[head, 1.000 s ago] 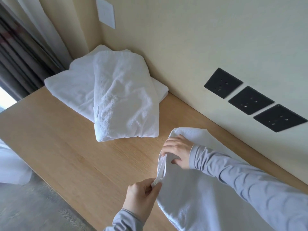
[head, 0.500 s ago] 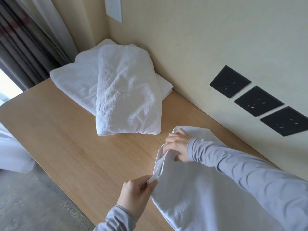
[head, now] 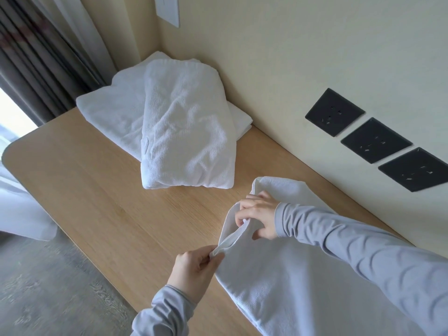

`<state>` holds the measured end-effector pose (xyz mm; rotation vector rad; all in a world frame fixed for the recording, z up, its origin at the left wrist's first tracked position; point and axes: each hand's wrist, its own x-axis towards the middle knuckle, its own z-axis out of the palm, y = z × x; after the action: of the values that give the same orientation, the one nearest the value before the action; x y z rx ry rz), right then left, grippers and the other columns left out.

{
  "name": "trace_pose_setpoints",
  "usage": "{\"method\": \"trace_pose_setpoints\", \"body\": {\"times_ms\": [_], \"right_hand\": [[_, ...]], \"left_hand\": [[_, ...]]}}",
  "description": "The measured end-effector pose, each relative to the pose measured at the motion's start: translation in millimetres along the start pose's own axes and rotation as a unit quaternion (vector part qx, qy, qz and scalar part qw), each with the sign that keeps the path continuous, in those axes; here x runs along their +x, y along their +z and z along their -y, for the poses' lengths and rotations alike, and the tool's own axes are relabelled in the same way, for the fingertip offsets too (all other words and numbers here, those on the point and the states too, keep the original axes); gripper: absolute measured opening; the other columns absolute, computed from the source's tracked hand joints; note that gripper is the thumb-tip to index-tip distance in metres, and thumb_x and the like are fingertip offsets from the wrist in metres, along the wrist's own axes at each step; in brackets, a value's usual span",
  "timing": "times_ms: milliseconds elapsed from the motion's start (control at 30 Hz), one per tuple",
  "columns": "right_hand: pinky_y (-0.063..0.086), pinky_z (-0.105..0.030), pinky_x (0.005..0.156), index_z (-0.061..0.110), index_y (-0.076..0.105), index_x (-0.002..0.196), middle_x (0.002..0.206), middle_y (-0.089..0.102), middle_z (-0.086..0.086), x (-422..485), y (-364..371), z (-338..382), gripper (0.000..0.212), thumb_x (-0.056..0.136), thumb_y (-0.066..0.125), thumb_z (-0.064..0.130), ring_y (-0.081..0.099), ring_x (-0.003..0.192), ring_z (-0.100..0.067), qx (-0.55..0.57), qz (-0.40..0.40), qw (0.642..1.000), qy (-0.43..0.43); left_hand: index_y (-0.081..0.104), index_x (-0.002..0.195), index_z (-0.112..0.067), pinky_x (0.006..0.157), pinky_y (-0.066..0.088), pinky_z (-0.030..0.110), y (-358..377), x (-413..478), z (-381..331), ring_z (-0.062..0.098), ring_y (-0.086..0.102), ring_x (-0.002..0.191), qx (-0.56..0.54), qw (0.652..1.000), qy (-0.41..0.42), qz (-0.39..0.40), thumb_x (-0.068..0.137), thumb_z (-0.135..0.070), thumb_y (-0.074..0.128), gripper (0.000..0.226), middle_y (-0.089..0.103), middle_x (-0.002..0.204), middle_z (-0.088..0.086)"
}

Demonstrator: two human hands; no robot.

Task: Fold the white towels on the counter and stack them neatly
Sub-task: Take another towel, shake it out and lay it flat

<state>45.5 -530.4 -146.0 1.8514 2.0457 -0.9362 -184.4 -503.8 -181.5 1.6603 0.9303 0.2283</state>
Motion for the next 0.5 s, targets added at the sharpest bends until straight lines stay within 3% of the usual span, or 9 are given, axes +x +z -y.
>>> {"method": "trace_pose_setpoints", "body": {"times_ms": [133,233,333,500], "right_hand": [[0.017,-0.030,0.086,0.025,0.054,0.104,0.097,0.032,0.009,0,2,6,0.039,0.071,0.075,0.024,0.037,0.104,-0.013,-0.061,0.043,0.997,-0.021],[0.017,-0.031,0.090,0.028,0.052,0.113,0.098,0.033,0.010,5,-3,10,0.044,0.074,0.073,0.025,0.035,0.108,-0.013,-0.095,0.091,0.991,-0.023],[0.020,-0.032,0.094,0.028,0.052,0.108,0.098,0.038,0.009,6,-5,9,0.037,0.076,0.071,0.027,0.037,0.106,-0.014,-0.082,0.080,0.993,-0.018],[0.018,-0.026,0.085,0.031,0.042,0.087,0.095,0.038,0.009,-6,-1,8,0.033,0.074,0.072,0.024,0.039,0.097,-0.010,-0.062,0.030,0.998,-0.018]], "left_hand": [[0.071,0.079,-0.011,0.054,0.036,0.021,3,-5,-6,0.007,0.033,0.057,0.028,0.999,0.037,-0.007,0.077,-0.039,0.053,0.033,0.042,0.055,-0.003],[0.071,0.083,-0.006,0.054,0.034,0.022,5,-9,-9,0.009,0.032,0.058,0.038,0.998,0.052,-0.002,0.078,-0.039,0.052,0.038,0.042,0.057,0.000],[0.070,0.083,-0.004,0.057,0.038,0.026,4,-13,-8,0.010,0.035,0.059,0.031,0.998,0.048,-0.021,0.078,-0.044,0.052,0.044,0.046,0.059,0.000],[0.071,0.084,-0.006,0.053,0.032,0.018,8,-19,-8,0.008,0.031,0.055,0.073,0.994,0.068,-0.035,0.088,-0.020,0.062,0.017,0.042,0.055,0.003]]}}
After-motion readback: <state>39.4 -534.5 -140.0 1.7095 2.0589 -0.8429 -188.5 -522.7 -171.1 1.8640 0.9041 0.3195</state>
